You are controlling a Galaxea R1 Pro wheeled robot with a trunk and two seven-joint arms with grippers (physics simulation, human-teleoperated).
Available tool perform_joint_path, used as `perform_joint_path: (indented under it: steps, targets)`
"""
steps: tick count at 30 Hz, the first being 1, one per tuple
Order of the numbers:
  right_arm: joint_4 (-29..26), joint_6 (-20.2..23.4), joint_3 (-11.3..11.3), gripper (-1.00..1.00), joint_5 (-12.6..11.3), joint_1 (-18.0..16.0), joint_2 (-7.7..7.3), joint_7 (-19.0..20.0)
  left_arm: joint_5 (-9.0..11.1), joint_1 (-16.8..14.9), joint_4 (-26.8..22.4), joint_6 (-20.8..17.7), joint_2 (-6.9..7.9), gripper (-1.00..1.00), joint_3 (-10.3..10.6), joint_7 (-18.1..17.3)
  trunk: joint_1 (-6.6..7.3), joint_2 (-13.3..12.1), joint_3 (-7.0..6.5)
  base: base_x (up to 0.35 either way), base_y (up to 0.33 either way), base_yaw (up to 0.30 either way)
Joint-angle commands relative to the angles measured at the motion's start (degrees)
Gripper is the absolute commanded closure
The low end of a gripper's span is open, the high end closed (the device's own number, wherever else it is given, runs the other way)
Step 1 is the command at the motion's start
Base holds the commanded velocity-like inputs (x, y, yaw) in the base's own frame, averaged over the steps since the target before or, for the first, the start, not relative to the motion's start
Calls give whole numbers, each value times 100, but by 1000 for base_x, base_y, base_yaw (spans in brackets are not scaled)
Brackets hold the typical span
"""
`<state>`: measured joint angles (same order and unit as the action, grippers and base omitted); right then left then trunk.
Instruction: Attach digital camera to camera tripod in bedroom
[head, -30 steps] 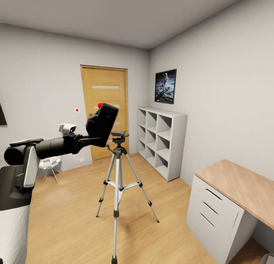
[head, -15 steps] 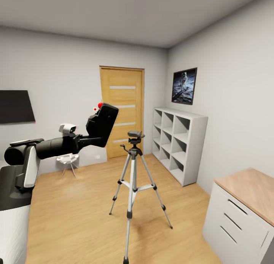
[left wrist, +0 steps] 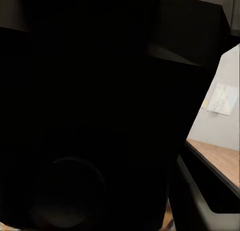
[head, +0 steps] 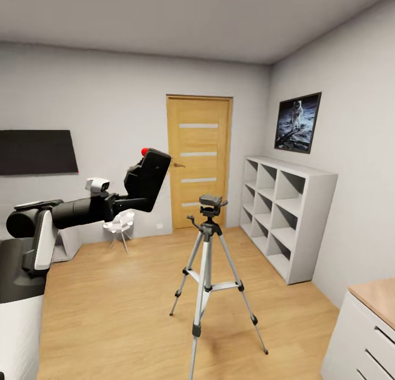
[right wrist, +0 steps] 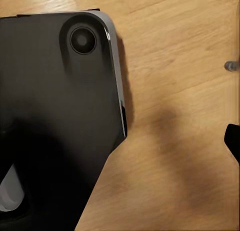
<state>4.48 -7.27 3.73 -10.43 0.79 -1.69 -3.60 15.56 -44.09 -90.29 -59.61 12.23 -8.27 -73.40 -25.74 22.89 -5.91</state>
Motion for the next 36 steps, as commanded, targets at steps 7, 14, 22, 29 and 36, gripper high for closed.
perform_joint_path:
  steps: [7, 14, 22, 29, 36]
  targets:
    - [8, -29, 40, -100, -50, 2, 2, 0, 8, -3, 3, -39, -1, 100, 1, -17, -5, 2, 0, 229, -152, 278]
    - [7, -29, 40, -100, -52, 3, 2, 0, 8, -3, 3, -39, -1, 100, 1, -17, -5, 2, 0, 190, -135, 254]
    - [5, -29, 40, -100, -54, 0, 2, 0, 8, -3, 3, -39, -1, 100, 1, -17, -5, 2, 0, 183, -148, 75]
    - [6, -29, 40, -100, -52, 0, 2, 0, 8, -3, 3, -39, -25, 100, -1, -17, -5, 2, 0, 179, -186, 11]
    - [6, -29, 40, -100, -54, 1, 2, 0, 8, -3, 3, -39, -29, 100, -4, -17, -5, 2, 0, 87, -99, 59]
